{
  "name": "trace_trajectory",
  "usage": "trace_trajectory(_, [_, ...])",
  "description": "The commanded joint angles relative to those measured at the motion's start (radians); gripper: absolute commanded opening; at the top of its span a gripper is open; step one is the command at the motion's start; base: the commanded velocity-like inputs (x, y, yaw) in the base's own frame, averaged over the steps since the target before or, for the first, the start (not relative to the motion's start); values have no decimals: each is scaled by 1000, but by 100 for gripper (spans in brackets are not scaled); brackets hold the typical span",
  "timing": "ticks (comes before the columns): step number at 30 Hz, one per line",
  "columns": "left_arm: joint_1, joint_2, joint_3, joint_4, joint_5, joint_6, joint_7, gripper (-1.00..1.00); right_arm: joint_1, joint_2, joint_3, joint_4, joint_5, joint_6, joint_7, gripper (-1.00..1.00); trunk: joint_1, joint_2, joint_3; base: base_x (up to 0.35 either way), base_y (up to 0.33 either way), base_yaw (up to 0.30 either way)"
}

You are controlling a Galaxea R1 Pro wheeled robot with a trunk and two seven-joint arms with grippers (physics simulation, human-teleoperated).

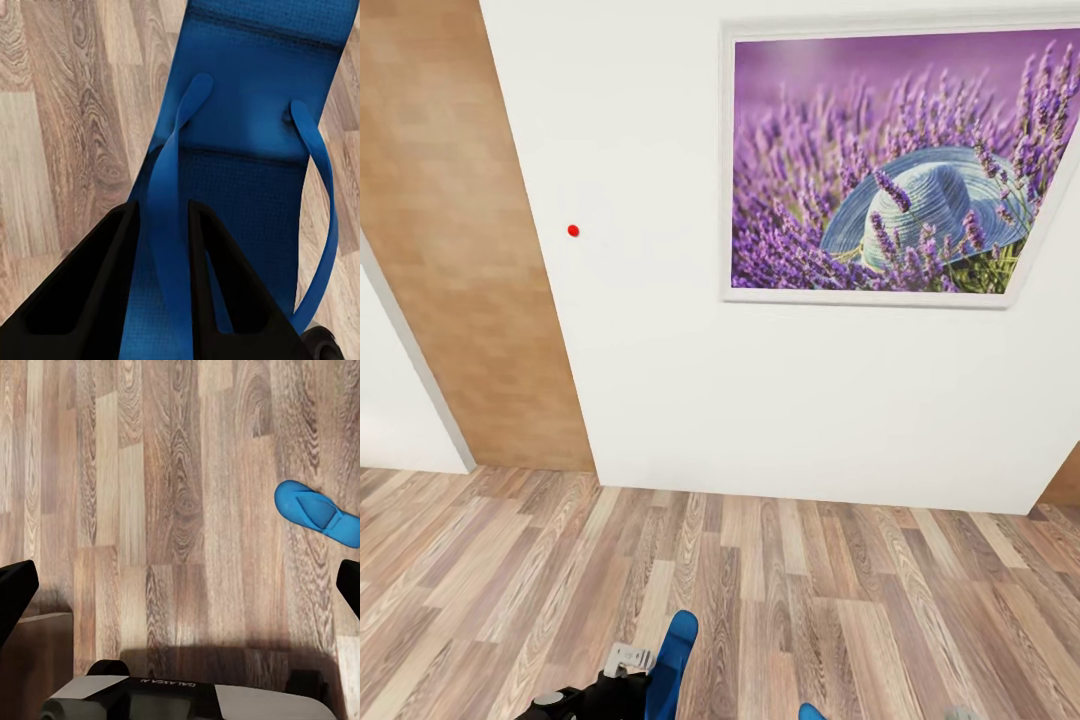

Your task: In the bedroom, move the book from the bed onto either nightstand, and place the two sandals side by side next to the bed.

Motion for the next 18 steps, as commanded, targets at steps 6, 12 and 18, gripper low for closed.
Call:
trace_trajectory(6, [-1, 0, 2, 1, -5, -4, -1, -100, -1, 0, 8, 1, -6, -6, 3, 100, 0, -1, -1, 0, 0, 0])
trace_trajectory(12, [-1, 0, 2, 1, -5, -3, -2, -100, -1, 0, 9, 1, -7, -6, 3, 100, 0, -1, -1, 0, 0, 0])
trace_trajectory(18, [-1, 0, 2, 0, -5, -2, -1, -100, -1, 0, 8, 1, -6, -6, 3, 100, 8, -15, -8, 0, 0, 0])
